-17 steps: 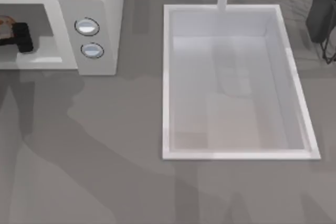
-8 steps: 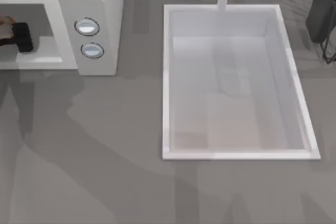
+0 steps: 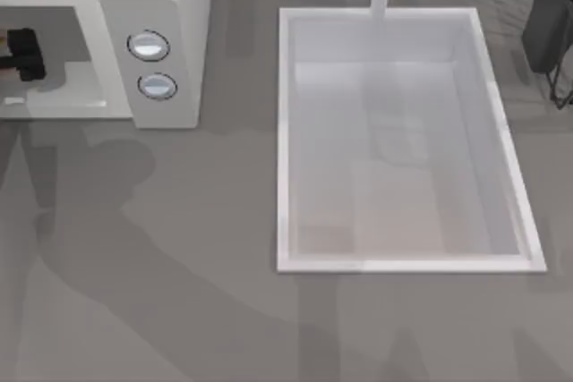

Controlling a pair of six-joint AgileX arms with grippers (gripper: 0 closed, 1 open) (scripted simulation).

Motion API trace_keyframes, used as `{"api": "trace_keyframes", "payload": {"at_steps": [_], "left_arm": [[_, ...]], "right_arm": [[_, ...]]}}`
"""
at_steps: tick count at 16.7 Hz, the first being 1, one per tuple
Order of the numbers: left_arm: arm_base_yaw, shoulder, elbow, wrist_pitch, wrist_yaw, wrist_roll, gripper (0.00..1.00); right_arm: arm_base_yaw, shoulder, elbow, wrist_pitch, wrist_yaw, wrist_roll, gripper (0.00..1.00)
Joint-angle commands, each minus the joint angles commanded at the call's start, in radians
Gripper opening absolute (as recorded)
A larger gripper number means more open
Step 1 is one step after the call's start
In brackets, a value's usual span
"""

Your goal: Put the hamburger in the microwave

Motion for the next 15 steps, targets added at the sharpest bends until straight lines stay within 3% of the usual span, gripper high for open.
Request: {"api": "trace_keyframes", "payload": {"at_steps": [15], "left_arm": [[0.116, -0.303, -0.615, 0.314, 0.1, 0.053, 1.0]], "right_arm": [[0.0, 0.0, 0.0, 0.0, 0.0, 0.0, 1.0]]}}
